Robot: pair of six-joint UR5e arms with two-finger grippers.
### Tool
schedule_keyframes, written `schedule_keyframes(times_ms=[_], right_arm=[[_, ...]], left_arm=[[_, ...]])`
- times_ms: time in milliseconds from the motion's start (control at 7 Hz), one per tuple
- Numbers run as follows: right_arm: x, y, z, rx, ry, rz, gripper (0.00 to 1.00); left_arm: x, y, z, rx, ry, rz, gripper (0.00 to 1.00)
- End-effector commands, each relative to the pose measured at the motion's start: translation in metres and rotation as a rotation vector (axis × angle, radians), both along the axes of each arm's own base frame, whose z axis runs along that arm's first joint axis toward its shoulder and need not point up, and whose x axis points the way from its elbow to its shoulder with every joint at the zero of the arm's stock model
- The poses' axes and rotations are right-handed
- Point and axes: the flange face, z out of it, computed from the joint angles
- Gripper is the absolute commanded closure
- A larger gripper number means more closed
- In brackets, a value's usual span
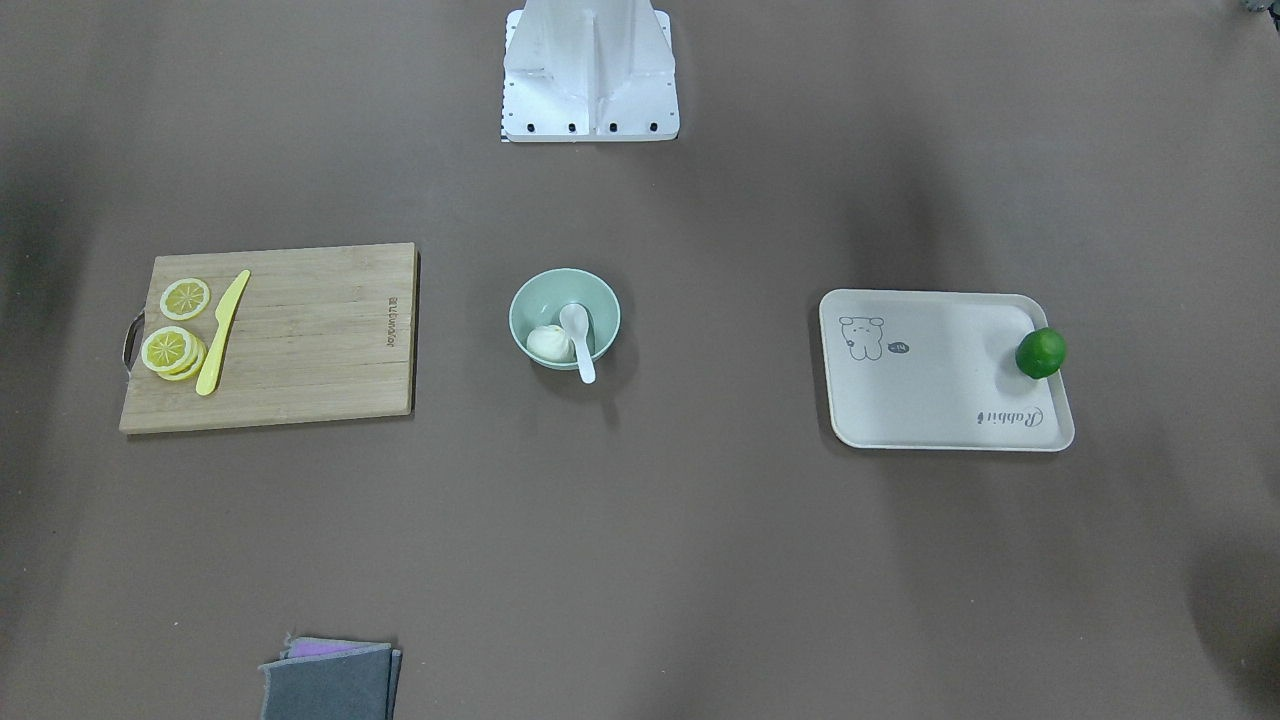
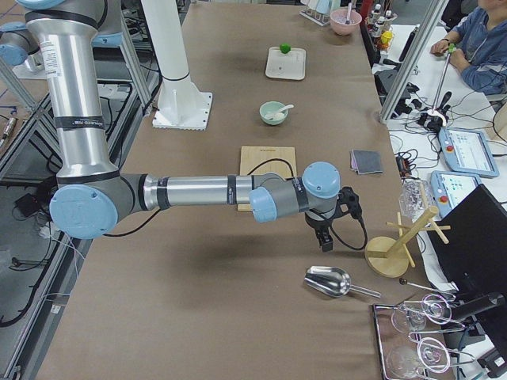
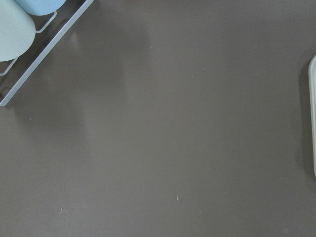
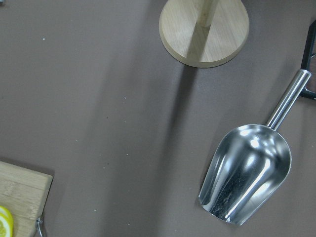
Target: Put spoon and bun in bowl
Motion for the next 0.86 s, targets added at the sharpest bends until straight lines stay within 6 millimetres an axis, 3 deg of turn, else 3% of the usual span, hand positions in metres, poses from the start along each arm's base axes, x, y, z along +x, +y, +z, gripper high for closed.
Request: schedule_keyframes(times_ms=[0, 429, 714], right_arm=[[0.0002, -0.0013, -0.0001, 0.003, -0.002, 0.0, 0.0], [-0.0018, -0.0064, -0.0091, 0.007, -0.004, 0.003, 0.0], [-0.0076, -0.0059, 0.0008, -0.033, 0.001, -0.005, 0.0]], left_arm=[[-0.0019, -0.0033, -0.0039, 0.014, -0.005, -0.003, 0.01], [-0.0013, -0.0064, -0.0075, 0.021, -0.007, -0.002, 0.01], [-0.0012, -0.0065, -0.0078, 0.022, -0.005, -0.003, 0.01]])
